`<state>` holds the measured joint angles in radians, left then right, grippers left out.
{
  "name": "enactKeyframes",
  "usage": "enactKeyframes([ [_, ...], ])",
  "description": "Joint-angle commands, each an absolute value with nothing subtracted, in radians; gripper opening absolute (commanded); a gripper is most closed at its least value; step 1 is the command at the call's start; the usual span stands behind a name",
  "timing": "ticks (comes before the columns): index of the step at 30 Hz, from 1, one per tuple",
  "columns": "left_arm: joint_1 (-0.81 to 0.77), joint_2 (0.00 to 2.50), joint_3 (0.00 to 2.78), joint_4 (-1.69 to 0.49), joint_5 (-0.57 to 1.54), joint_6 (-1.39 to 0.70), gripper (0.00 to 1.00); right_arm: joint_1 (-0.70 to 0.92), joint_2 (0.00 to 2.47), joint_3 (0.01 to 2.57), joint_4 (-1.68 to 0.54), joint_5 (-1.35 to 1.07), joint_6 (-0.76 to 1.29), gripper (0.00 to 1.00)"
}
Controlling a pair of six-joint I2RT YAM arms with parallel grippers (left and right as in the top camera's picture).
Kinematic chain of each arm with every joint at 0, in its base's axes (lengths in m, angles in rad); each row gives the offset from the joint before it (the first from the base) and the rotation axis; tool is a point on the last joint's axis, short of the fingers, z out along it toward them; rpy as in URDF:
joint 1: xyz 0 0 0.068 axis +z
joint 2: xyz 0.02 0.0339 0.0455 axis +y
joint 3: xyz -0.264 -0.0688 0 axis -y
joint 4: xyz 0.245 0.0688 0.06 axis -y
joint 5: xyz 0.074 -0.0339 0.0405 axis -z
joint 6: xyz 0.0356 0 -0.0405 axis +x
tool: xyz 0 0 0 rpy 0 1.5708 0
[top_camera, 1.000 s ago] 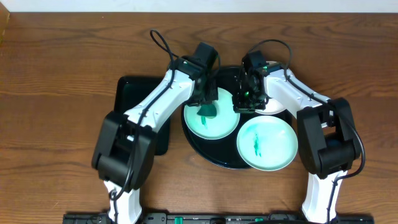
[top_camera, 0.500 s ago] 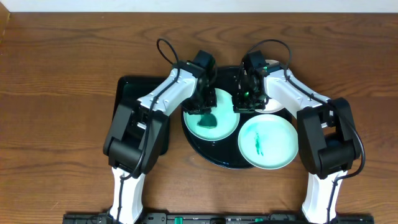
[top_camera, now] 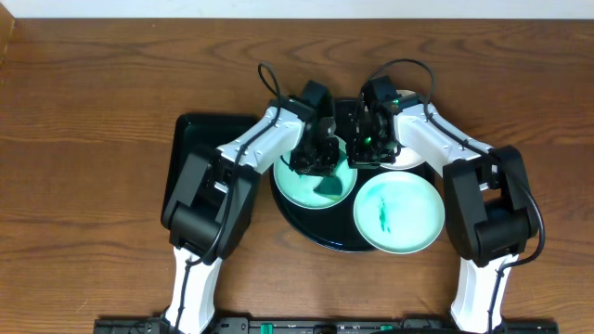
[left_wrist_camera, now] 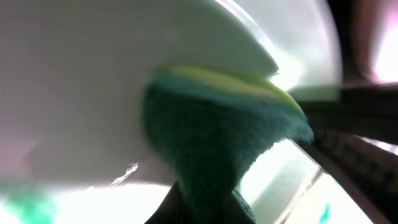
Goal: Clean dirty plates on tray and stack at the side
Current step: 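Scrub mint plate surface with sponge while right gripper holds plate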
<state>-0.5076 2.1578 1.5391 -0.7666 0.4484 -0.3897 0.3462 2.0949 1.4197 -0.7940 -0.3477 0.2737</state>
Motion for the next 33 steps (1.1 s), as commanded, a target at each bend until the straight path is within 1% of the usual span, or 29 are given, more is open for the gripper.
enactKeyframes([
  [1, -0.476, 2.171, 1.563, -0.848, -0.056, -0.570, 0.07, 0.361, 2.139, 1.385, -0.793, -0.375, 0.265, 0.01],
  [6, -0.482, 2.146, 1.577, -0.929, -0.231, -0.616, 0.07, 0.361, 2.139, 1.385, -0.791, -0.375, 0.265, 0.01],
  [9, -0.482, 2.145, 1.575, -0.940, -0.183, -0.605, 0.07, 0.361, 2.139, 1.385, -0.789, -0.375, 0.265, 0.01],
  [12, -0.484, 2.148, 1.567, -0.924, 0.006, -0.506, 0.07, 0.361, 2.139, 1.385, -0.791, -0.375, 0.265, 0.01],
  [17, -0.498, 2.155, 1.562, -0.903, 0.448, -0.288, 0.07, 0.361, 2.139, 1.385, -0.792, -0.375, 0.265, 0.01],
  [19, -0.510, 2.155, 1.562, -0.886, 0.582, -0.208, 0.07, 0.361, 2.139, 1.385, -0.791, -0.375, 0.265, 0.01],
  [21, -0.520, 2.155, 1.562, -0.853, 0.657, -0.168, 0.07, 0.361, 2.139, 1.385, -0.791, -0.375, 0.265, 0.01],
  [22, -0.524, 2.155, 1.562, -0.830, 0.662, -0.168, 0.07, 0.361, 2.139, 1.385, -0.791, -0.375, 0.265, 0.01],
  [25, -0.522, 2.155, 1.562, -0.744, 0.649, -0.174, 0.07, 0.361, 2.139, 1.385, -0.793, -0.375, 0.265, 0.01],
  [27, -0.513, 2.155, 1.562, -0.695, 0.550, -0.235, 0.07, 0.361, 2.139, 1.385, -0.793, -0.375, 0.265, 0.01],
  [29, -0.499, 2.155, 1.562, -0.665, 0.391, -0.317, 0.07, 0.361, 2.139, 1.385, -0.794, -0.375, 0.265, 0.01],
  [30, -0.487, 2.155, 1.562, -0.661, 0.245, -0.385, 0.07, 0.361, 2.139, 1.385, -0.796, -0.375, 0.265, 0.01],
  [33, -0.464, 2.154, 1.562, -0.694, -0.018, -0.500, 0.07, 0.361, 2.139, 1.385, -0.796, -0.375, 0.265, 0.01],
])
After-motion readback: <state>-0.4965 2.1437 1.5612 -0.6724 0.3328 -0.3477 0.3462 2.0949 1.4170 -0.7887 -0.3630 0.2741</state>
